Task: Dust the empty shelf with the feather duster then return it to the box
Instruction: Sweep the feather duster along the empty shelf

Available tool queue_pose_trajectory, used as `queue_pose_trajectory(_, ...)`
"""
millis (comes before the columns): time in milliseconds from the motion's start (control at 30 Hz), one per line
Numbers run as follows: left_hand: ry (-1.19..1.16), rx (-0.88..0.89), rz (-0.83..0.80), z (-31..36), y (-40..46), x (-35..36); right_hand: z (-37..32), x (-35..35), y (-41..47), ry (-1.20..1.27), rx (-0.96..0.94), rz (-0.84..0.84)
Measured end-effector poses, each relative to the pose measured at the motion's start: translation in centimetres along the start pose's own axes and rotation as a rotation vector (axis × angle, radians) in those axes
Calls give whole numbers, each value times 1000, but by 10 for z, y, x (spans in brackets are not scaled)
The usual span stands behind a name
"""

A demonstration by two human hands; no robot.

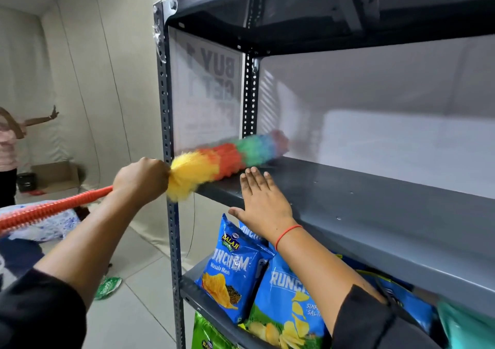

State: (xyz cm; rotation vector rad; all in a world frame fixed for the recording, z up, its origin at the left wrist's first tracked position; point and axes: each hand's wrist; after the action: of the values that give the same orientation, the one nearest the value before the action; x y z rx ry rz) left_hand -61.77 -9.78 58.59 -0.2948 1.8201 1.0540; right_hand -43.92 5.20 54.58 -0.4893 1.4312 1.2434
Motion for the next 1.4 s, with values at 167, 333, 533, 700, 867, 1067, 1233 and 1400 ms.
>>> queue_pose_trajectory(167, 13, -80, -14, -10, 3, 5, 1, -1, -2, 0, 10, -6)
queue_pose_trajectory(333, -175, 129, 113, 11, 10, -5, 2, 1, -14, -1, -6, 42)
queue_pose_trajectory(533, -281, 279, -59, 43, 25, -1, 13, -5, -38, -41, 11, 44)
queue_pose_trajectory(700, -251, 197, 107, 67, 30, 1, 34, -16, -65, -43, 98, 79)
queue_pose_trajectory(867, -646, 434, -83, 86, 37, -6, 66, -39, -111, -27, 196, 102)
queue_pose_trajectory(1067, -416, 429, -23, 121, 44, -14, 84, -50, -150, -54, 319, 58)
queue_pose_trajectory(1233, -715, 491, 100, 147, 41, -28, 84, -49, -153, -4, 332, 61)
queue_pose_trajectory(1400, -637, 813, -124, 175, 36, -23, 83, -46, -152, -20, 336, 66)
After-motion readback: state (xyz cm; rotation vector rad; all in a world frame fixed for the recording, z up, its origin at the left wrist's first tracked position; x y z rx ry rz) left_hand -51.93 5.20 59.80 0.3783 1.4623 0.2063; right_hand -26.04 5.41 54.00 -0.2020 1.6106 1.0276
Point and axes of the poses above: each hand's wrist, its own y-axis towards the middle knuckle, its own x-axis out of the palm, z = x × y, and after that the axes turned 11 degrees about y, right-handed
